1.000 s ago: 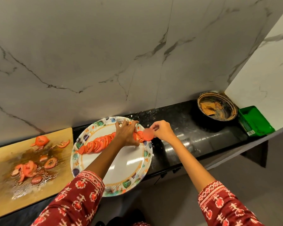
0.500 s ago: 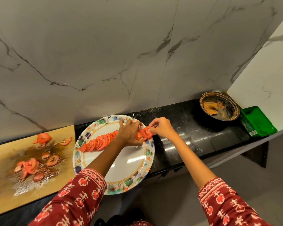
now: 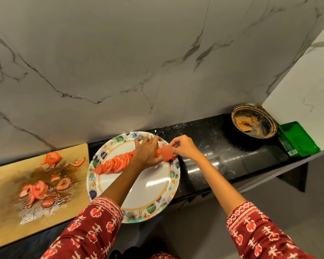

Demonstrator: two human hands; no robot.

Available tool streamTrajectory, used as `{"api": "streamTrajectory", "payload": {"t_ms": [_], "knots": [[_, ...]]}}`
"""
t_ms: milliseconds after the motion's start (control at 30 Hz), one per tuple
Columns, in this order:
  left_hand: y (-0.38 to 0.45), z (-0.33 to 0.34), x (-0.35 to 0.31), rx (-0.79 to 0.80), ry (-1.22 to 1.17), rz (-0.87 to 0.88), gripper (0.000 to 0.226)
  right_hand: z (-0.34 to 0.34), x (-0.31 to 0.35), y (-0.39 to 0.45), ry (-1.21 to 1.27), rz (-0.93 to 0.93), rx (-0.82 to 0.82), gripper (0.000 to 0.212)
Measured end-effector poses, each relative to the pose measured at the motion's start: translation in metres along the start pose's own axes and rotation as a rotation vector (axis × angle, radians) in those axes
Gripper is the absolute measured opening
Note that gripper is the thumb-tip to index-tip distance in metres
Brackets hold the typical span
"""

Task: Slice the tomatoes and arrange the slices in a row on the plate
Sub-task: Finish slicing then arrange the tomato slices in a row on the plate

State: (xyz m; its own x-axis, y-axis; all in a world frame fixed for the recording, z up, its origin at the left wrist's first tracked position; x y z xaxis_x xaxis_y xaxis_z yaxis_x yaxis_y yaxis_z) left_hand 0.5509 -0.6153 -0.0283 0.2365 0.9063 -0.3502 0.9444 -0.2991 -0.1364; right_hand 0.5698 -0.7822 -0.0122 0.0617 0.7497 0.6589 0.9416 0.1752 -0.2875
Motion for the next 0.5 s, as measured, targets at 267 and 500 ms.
{"api": "streamTrajectory", "payload": {"t_ms": [267, 500], "knots": [[-0.003, 0.002, 0.008, -0.028, -0.073, -0.056, 0.07, 0.016, 0.006, 0.012, -0.199, -0.062, -0.041, 0.02], [-0.008, 0.001, 0.009, -0.019, -0.045, -0.048, 0.091, 0.014, 0.009, 0.01, -0.195, -0.109, -0.094, 0.019]]}}
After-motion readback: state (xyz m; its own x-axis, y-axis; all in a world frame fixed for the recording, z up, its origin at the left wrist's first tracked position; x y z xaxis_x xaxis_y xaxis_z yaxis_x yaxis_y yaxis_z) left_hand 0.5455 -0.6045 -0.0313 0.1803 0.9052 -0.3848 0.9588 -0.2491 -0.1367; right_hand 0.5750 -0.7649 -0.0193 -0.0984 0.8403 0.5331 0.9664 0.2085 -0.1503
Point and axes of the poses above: each hand's wrist, its own y-axis towards the middle knuckle, its own z-axis out of the palm, x = y × z, the point moved 1 cm from there along y, towards the middle knuckle, and after that the axes turned 5 degrees about -y, right-handed, at the moved point
